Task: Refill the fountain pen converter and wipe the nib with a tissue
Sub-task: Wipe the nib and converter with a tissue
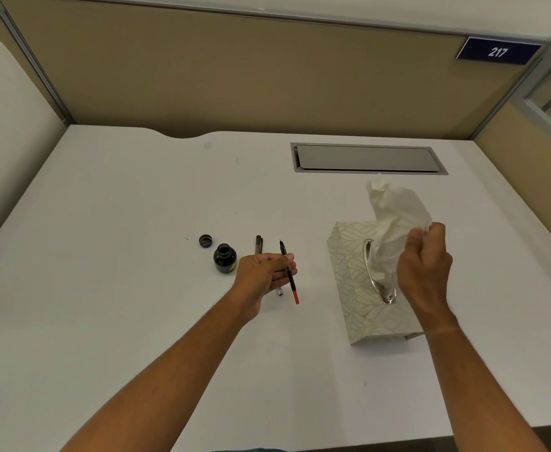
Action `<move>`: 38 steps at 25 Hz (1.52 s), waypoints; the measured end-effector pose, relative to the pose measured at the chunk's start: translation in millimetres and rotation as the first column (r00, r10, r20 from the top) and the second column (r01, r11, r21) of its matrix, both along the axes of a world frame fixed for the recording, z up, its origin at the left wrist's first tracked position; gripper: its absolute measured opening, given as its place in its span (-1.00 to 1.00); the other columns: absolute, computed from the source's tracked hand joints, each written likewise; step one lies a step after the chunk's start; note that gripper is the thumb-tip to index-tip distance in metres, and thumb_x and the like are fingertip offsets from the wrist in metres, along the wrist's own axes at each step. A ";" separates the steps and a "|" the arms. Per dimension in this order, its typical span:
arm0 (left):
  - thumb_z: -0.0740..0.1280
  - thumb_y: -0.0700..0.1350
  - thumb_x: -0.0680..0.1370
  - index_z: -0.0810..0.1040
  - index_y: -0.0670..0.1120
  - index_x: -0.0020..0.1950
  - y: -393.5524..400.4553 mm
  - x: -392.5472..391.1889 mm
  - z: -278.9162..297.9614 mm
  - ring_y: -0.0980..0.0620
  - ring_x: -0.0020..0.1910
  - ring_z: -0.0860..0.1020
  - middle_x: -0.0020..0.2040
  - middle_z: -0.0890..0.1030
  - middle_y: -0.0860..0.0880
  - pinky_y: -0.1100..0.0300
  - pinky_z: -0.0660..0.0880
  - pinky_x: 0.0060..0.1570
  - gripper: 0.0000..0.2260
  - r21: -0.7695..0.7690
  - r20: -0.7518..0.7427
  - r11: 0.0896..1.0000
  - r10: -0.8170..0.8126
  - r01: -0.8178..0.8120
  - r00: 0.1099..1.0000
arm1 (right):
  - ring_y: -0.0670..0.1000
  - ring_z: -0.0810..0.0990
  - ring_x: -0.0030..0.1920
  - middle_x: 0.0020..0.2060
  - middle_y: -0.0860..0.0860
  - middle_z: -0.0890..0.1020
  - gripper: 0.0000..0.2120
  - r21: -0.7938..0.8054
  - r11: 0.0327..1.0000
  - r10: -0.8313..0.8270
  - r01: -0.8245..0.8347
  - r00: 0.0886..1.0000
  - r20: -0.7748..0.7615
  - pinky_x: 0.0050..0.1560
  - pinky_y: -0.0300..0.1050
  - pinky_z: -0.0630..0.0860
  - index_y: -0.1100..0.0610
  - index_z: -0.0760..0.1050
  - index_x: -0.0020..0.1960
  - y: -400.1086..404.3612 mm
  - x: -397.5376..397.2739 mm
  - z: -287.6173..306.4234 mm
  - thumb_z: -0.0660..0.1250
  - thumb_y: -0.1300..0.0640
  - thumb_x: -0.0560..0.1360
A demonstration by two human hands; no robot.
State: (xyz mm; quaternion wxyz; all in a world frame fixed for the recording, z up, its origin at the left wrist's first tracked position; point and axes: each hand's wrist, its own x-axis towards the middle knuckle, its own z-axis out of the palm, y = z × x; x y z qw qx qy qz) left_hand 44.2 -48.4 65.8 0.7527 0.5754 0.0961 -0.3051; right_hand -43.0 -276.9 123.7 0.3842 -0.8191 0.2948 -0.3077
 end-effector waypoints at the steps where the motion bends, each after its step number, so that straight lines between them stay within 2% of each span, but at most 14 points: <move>1: 0.47 -0.16 0.48 0.67 -0.21 -0.07 0.9 0.2 1.2 -0.06 -0.10 0.72 -0.13 0.74 -0.14 0.24 0.62 -0.22 -0.87 0.000 0.005 1.000 0.000 0.000 1.000 | -0.31 0.47 -0.42 -0.36 -0.09 0.45 -0.86 0.034 0.999 0.001 -0.002 1.000 0.023 -0.44 -0.44 0.36 0.10 0.28 -0.06 -3.3 2.6 0.8 0.12 0.08 0.65; 4: 0.46 -0.16 0.48 0.67 -0.22 -0.05 5.2 1.1 5.9 -0.06 -0.09 0.71 -0.12 0.74 -0.14 0.23 0.62 -0.20 -0.87 -0.008 0.017 1.000 0.002 -0.002 1.000 | -0.24 0.52 -0.30 -0.24 -0.08 0.55 -0.98 0.227 0.970 0.085 -0.091 0.996 0.037 -0.31 -0.29 0.44 0.04 0.40 0.01 -6.8 9.0 -1.1 0.24 0.13 0.61; 7: 0.45 -0.17 0.49 0.67 -0.21 -0.06 11.3 2.0 11.9 -0.08 -0.08 0.71 -0.11 0.73 -0.15 0.23 0.62 -0.18 -0.88 -0.043 0.031 0.999 -0.005 0.006 1.000 | -0.01 0.63 0.00 -0.01 0.03 0.67 -0.70 0.301 0.920 0.253 -0.252 0.967 0.036 -0.01 -0.12 0.57 0.07 0.56 0.11 -0.8 13.3 -10.2 0.22 0.38 0.54; 10: 0.44 -0.18 0.50 0.66 -0.23 -0.04 19.8 3.8 17.8 -0.10 -0.06 0.71 -0.09 0.73 -0.17 0.20 0.62 -0.15 -0.88 -0.072 0.050 0.997 -0.005 0.008 0.999 | -0.03 0.62 0.12 0.00 -0.02 0.70 -0.51 0.355 0.871 0.372 -0.341 0.928 -0.020 0.11 -0.10 0.55 0.08 0.70 -0.03 13.3 15.2 -19.1 0.12 0.51 0.40; 14: 0.42 -0.19 0.51 0.66 -0.25 -0.01 33.4 6.5 20.6 -0.11 -0.04 0.70 -0.07 0.72 -0.18 0.17 0.63 -0.08 -0.86 -0.067 0.085 0.998 -0.005 0.011 0.996 | -0.03 0.63 -0.02 -0.14 -0.07 0.71 -0.78 0.357 0.870 0.411 -0.341 0.901 -0.141 -0.09 -0.17 0.46 0.01 0.71 -0.21 25.6 24.4 -25.0 0.29 0.14 0.41; 17: 0.43 -0.18 0.51 0.65 -0.28 -0.01 41.3 8.3 21.1 -0.12 -0.04 0.70 -0.06 0.71 -0.20 0.18 0.62 -0.11 -0.84 -0.062 0.095 0.998 0.014 -0.008 0.995 | -0.14 0.62 -0.11 -0.20 -0.12 0.68 -0.80 0.174 0.900 0.432 -0.399 0.866 -0.250 -0.07 -0.26 0.46 0.06 0.67 -0.21 34.9 31.6 -25.4 0.46 -0.08 0.41; 19: 0.44 -0.17 0.50 0.66 -0.27 -0.03 44.1 8.6 22.1 -0.12 -0.04 0.70 -0.06 0.72 -0.20 0.19 0.62 -0.11 -0.84 -0.055 0.112 0.998 0.005 0.001 0.994 | -0.18 0.60 -0.12 -0.21 -0.17 0.63 -0.88 0.019 0.886 0.451 -0.463 0.854 -0.261 -0.12 -0.46 0.41 0.05 0.60 -0.13 43.8 34.2 -26.5 0.53 0.13 0.39; 20: 0.44 -0.17 0.50 0.66 -0.26 -0.05 44.5 8.7 22.7 -0.12 -0.04 0.70 -0.06 0.72 -0.20 0.19 0.62 -0.12 -0.84 -0.049 0.125 0.999 -0.005 0.012 0.992 | -0.17 0.59 -0.13 -0.20 -0.17 0.61 -0.79 -0.018 0.867 0.477 -0.499 0.838 -0.265 -0.16 -0.49 0.40 0.02 0.56 -0.06 48.0 34.9 -27.0 0.50 0.23 0.39; 23: 0.45 -0.17 0.49 0.66 -0.25 -0.08 43.2 9.0 24.9 -0.13 -0.04 0.70 -0.06 0.71 -0.22 0.19 0.62 -0.11 -0.86 -0.037 0.152 0.999 -0.035 0.041 0.988 | -0.08 0.60 -0.15 -0.18 -0.07 0.61 -0.61 -0.119 0.804 0.529 -0.583 0.792 -0.304 -0.21 -0.45 0.35 0.03 0.58 0.17 56.0 41.7 -30.7 0.37 0.37 0.42; 25: 0.45 -0.17 0.49 0.66 -0.25 -0.08 40.8 8.8 25.4 -0.12 -0.05 0.70 -0.06 0.72 -0.21 0.18 0.62 -0.11 -0.87 -0.020 0.165 0.998 -0.057 0.061 0.985 | 0.03 0.61 -0.13 -0.18 0.01 0.60 -0.67 -0.224 0.756 0.529 -0.615 0.776 -0.344 -0.20 -0.42 0.30 0.15 0.69 0.07 60.8 46.7 -34.4 0.35 0.43 0.41; 29: 0.45 -0.19 0.49 0.69 -0.18 -0.17 35.9 5.4 25.2 -0.13 -0.06 0.70 -0.09 0.72 -0.22 0.18 0.62 -0.11 -0.92 0.012 0.192 0.995 -0.103 0.103 0.976 | 0.07 0.64 -0.14 -0.10 0.05 0.69 -0.78 -0.308 0.733 0.492 -0.607 0.785 -0.375 -0.21 -0.28 0.41 0.16 0.71 -0.10 73.3 47.6 -33.2 0.33 0.35 0.41; 32: 0.45 -0.17 0.49 0.70 -0.15 -0.20 33.0 2.7 24.4 -0.13 -0.07 0.70 -0.10 0.71 -0.22 0.19 0.62 -0.11 -0.90 0.037 0.207 0.991 -0.136 0.132 0.969 | 0.02 0.61 -0.31 -0.23 0.03 0.74 -0.77 -0.335 0.731 0.468 -0.594 0.794 -0.388 -0.35 -0.28 0.36 0.11 0.70 -0.12 79.9 48.6 -32.3 0.27 0.28 0.44; 36: 0.45 -0.17 0.50 0.69 -0.17 -0.20 31.0 0.8 21.6 -0.11 -0.07 0.71 -0.09 0.72 -0.21 0.15 0.63 -0.08 -0.89 0.076 0.209 0.984 -0.175 0.162 0.962 | 0.01 0.71 -0.08 -0.09 0.08 0.76 -0.75 -0.254 0.769 0.540 -0.586 0.809 -0.232 -0.02 -0.30 0.50 0.19 0.73 -0.04 82.7 51.9 -29.6 0.33 0.40 0.43; 38: 0.45 -0.17 0.50 0.69 -0.18 -0.19 30.2 0.5 20.2 -0.11 -0.08 0.71 -0.11 0.72 -0.20 0.13 0.63 -0.07 -0.90 0.088 0.210 0.982 -0.184 0.169 0.960 | -0.01 0.71 -0.07 -0.10 0.08 0.76 -0.75 -0.197 0.775 0.575 -0.601 0.799 -0.177 -0.01 -0.27 0.55 0.18 0.72 -0.02 85.5 53.6 -26.0 0.35 0.40 0.43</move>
